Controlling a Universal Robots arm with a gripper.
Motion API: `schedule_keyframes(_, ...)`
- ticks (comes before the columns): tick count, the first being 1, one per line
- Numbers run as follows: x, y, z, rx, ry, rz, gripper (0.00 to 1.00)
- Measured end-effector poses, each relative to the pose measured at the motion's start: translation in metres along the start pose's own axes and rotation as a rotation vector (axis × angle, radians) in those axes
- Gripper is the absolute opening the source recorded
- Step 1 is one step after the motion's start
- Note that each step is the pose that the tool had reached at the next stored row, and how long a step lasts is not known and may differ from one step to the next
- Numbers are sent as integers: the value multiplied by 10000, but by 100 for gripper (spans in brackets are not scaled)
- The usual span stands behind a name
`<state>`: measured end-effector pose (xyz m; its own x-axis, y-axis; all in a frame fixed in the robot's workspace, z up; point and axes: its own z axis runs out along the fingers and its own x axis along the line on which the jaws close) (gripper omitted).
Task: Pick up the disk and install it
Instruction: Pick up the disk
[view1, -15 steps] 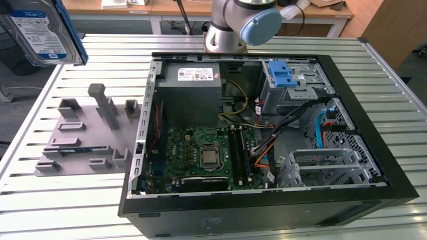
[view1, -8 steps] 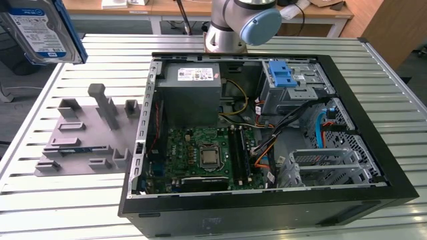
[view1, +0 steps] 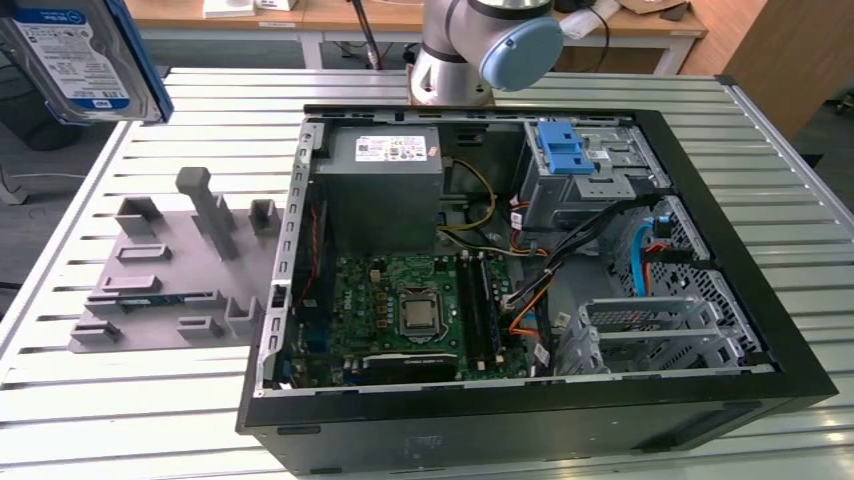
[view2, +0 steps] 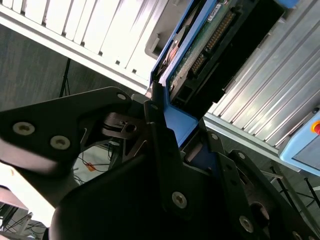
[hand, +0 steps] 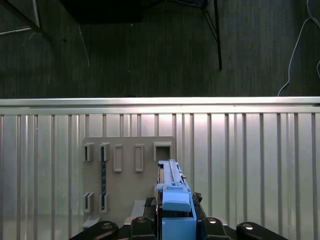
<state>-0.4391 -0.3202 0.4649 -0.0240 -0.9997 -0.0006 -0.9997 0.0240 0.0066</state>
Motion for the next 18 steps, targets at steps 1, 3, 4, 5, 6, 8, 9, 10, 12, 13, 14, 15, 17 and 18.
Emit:
schedule_keyframes(1, -1, 0, -5, 0, 1, 0, 36)
schedule_keyframes(3, -2, 0, -16, -1, 1, 0, 36)
schedule_keyframes(4, -2, 0, -20, 0, 1, 0, 36)
schedule_keyframes(5, -3, 0, -26, 0, 0, 0, 36)
schedule_keyframes(6, -3, 0, -31, -1, 1, 1, 36)
schedule_keyframes(8, -4, 0, -41, 0, 1, 1, 36)
schedule_keyframes(9, -4, 0, -46, -1, 1, 0, 36)
schedule_keyframes(10, -5, 0, -51, -1, 1, 0, 36)
schedule_keyframes(12, -6, -2, -56, 0, 0, 0, 36)
schedule_keyframes(13, -7, -6, -57, -2, 1, 1, 36)
schedule_keyframes(14, -7, -8, -57, -2, 1, 2, 36)
schedule_keyframes(15, -6, -8, -56, -1, 1, 2, 36)
schedule_keyframes(17, -6, -11, -56, -1, 0, 1, 36)
schedule_keyframes(18, -6, -18, -56, -1, 0, 0, 36)
